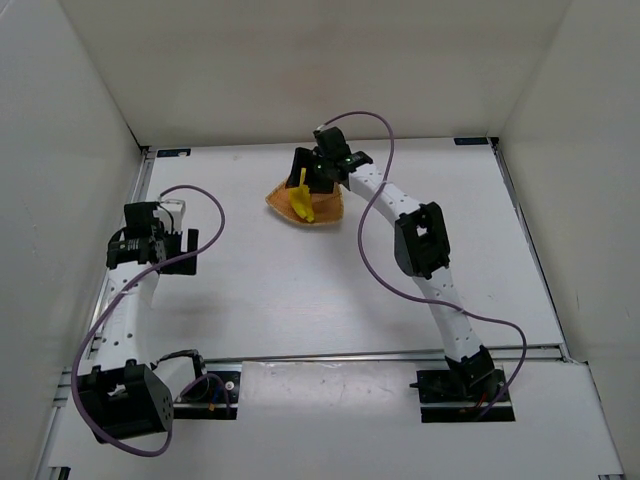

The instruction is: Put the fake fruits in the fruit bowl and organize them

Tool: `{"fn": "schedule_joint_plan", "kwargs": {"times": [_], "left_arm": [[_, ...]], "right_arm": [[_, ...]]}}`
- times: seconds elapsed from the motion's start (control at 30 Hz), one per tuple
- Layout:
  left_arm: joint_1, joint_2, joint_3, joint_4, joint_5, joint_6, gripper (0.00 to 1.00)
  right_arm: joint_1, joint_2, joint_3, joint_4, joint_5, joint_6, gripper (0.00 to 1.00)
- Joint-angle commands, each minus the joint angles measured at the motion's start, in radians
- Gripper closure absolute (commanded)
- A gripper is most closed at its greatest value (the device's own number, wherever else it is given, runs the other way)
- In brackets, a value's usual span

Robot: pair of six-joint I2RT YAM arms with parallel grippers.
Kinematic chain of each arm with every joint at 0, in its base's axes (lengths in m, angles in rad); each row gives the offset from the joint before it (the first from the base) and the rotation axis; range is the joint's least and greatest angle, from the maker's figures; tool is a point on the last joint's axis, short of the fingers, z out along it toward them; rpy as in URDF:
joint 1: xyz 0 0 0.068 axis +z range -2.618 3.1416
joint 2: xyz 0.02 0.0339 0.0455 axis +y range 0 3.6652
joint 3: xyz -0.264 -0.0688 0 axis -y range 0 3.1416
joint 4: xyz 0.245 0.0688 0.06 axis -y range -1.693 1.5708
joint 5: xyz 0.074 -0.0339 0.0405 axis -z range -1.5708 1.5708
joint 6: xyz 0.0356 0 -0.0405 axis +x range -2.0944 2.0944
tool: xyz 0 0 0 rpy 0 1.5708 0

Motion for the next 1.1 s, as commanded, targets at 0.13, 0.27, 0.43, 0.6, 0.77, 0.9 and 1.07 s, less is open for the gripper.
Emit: {"fn": "schedule_joint_plan", "kwargs": {"times": [0.13, 0.27, 0.43, 0.6, 0.77, 0.9, 1.07], "left_arm": [[-0.003, -0.064, 0.061, 0.034, -0.039, -0.016, 0.00], [-0.003, -0.098, 0.107, 0.034, -0.117, -0.054, 0.00], [-0.003, -0.098, 0.239, 0.055, -0.394, -0.256, 0.00], [0.006, -0.101, 0.215, 0.045, -0.152, -0.119, 0.00], [-0.013, -0.101, 0.036, -0.037, -0.083, 0.063, 0.04], [-0.013, -0.145, -0.170, -0.046, -0.225, 0.192, 0.07], [-0.013, -0.256, -0.270, -0.078, -0.224, 0.232, 0.00]], "right_arm": [[0.007, -0.167, -0.057, 0.017, -0.063, 0.006, 0.00], [0.007, -0.430, -0.201, -0.068, 0.004, -0.056, 0.00], [0.007, -0.795, -0.558, -0.194, 0.304, -0.231, 0.00], [-0.058, -1.144, -0.980, -0.380, 0.532, -0.166, 0.00], [-0.068, -1.587, -1.463, -0.475, 0.538, 0.052, 0.00], [-0.068, -1.782, -1.625, -0.526, 0.466, 0.192, 0.00], [-0.040, -1.825, -1.614, -0.572, 0.454, 0.242, 0.00]]}}
